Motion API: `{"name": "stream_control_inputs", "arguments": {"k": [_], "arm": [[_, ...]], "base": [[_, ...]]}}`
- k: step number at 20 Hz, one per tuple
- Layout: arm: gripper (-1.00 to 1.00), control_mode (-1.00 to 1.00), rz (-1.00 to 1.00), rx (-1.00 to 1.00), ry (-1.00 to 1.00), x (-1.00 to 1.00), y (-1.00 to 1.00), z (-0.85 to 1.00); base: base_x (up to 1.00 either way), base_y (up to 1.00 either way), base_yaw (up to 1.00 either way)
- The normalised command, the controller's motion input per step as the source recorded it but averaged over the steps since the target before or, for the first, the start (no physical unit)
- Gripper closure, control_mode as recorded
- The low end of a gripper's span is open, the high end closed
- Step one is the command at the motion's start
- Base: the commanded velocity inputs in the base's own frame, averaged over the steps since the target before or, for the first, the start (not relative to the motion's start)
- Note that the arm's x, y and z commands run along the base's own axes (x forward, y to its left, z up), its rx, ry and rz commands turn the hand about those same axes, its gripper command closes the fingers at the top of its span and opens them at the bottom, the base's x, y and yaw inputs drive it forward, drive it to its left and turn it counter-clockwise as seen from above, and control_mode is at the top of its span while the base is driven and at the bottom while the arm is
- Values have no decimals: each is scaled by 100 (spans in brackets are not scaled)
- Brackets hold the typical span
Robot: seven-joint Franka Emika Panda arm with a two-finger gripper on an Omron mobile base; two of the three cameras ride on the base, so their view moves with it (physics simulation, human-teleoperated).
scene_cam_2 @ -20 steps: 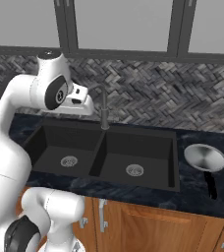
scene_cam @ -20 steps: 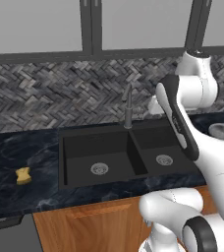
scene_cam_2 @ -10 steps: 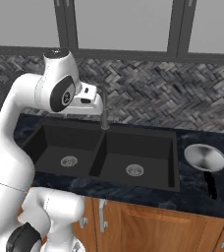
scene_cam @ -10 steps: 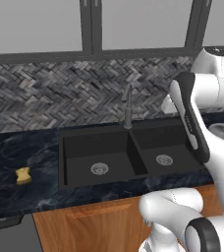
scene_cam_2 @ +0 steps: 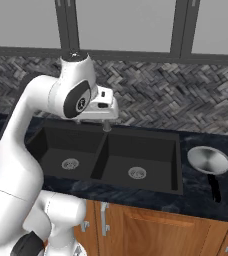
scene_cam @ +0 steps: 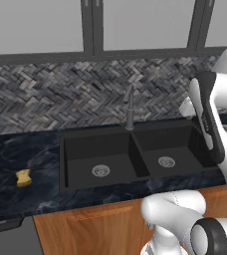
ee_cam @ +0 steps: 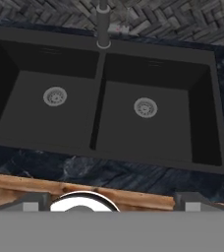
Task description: Pick the pan and sponge and place them into the sink. Then turn on the water.
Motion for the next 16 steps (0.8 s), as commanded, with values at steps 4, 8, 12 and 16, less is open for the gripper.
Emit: {"name": "stream_control_inputs", "arguments": {"k": [4, 8, 12, 16], "arm": [[-100, -100, 2, 0, 0, -3, -46, -11], [-100, -100, 4, 0, 0, 0, -41, -8], [-100, -100, 4, -2, 0, 0, -34, -6], [-100, -100, 3, -1, -1, 0, -33, -13]], "base": [[0, 0, 0], [0, 0, 0], [0, 0, 0], [0, 0, 0]]}}
